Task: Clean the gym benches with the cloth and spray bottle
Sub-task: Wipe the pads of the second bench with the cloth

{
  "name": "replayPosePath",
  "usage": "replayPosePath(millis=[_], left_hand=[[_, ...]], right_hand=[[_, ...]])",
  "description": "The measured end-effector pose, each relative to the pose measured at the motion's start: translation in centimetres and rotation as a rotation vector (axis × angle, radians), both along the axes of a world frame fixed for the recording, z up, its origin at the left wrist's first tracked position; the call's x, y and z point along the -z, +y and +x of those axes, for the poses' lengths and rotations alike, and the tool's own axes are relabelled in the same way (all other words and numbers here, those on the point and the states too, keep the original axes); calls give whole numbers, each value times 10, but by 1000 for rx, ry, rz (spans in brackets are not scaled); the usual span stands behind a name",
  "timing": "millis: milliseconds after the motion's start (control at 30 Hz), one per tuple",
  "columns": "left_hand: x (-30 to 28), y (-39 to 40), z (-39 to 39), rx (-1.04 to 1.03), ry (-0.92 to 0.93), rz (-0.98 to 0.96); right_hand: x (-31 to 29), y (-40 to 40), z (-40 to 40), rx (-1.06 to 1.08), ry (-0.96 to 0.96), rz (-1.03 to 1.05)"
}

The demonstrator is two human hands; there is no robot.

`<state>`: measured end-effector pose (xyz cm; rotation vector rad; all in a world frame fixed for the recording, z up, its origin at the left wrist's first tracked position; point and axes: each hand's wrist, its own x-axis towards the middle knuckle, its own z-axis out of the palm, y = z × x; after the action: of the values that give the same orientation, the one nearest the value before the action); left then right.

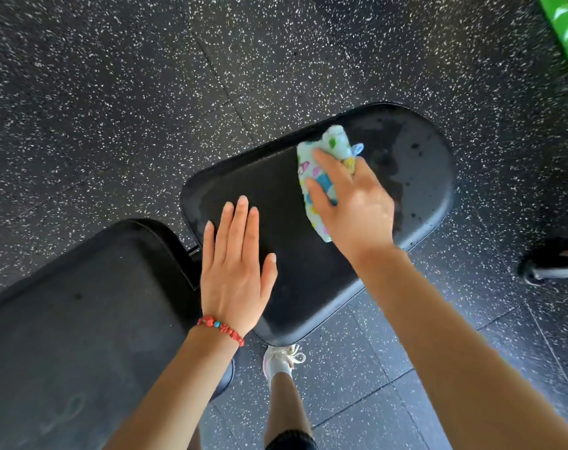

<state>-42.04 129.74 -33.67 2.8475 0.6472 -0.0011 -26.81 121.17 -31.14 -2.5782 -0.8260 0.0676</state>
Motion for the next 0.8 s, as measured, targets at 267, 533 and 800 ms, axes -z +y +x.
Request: replayPosePath(millis=[267, 533, 800], left_hand=[[-2, -10, 9, -37, 4, 5], [4, -15, 11, -23, -2, 11], [9, -14, 9, -9, -35, -10]], right_hand=[[6, -61, 79, 295, -12, -63], [-2, -62, 7, -35, 16, -20], [8, -84, 18, 513, 53, 12]])
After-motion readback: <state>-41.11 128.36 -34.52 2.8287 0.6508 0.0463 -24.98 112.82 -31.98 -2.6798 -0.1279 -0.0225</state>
